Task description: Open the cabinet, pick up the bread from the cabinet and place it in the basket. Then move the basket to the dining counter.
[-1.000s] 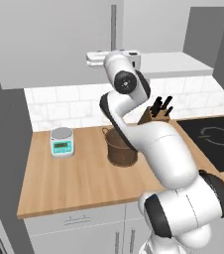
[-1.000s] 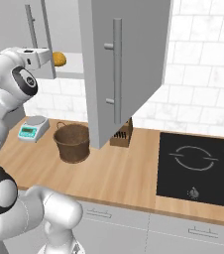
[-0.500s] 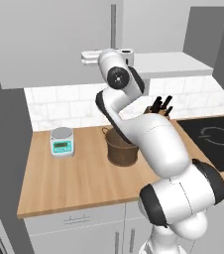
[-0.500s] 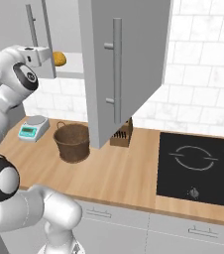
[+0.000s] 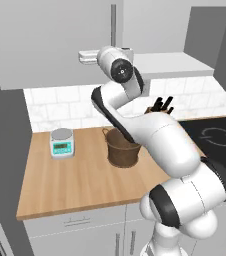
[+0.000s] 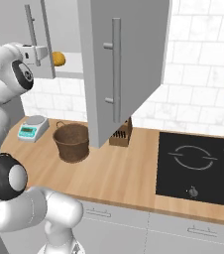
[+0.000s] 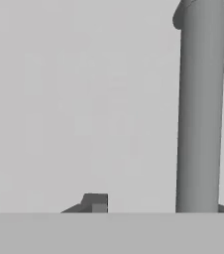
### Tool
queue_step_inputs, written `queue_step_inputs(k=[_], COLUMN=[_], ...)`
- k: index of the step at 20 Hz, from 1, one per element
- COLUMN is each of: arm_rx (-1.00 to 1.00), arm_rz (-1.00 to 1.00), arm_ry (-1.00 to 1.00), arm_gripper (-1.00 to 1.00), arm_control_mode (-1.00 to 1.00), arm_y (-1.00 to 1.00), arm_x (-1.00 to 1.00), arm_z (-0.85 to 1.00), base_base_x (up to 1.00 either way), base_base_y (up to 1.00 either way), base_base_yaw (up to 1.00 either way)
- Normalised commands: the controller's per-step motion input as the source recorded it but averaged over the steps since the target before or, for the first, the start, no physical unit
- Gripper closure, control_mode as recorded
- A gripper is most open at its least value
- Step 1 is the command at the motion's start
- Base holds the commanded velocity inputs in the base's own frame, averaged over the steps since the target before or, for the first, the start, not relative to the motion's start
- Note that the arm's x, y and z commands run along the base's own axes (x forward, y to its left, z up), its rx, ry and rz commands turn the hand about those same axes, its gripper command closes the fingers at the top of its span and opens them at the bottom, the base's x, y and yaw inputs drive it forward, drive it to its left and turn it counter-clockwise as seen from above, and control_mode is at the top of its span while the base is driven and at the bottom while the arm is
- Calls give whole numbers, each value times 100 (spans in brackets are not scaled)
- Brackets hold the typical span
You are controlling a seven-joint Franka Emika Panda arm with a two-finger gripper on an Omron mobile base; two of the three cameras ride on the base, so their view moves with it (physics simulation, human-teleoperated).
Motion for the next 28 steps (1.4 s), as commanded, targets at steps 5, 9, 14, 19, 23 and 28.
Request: queue_step_inputs(k=[5,9,14,19,23,28], arm_rx=[4,7,11,8,0,1], arm_rz=[14,11,3,0,0,0], arm_ry=[11,5,4,13,24,19], arm_gripper=[100,100,100,100,100,100], arm_control_mode=[-100,-100,-100,-100,-100,-100], arm_y=[100,100,100,100,100,100], arm_x=[-15,-53,-99,-91,-55,-64], arm_z=[-15,-23,-10,-4,0,-5], base_base_x=[0,0,0,0,0,0], base_base_y=[0,0,0,0,0,0], base_base_yaw=[0,0,0,0,0,0])
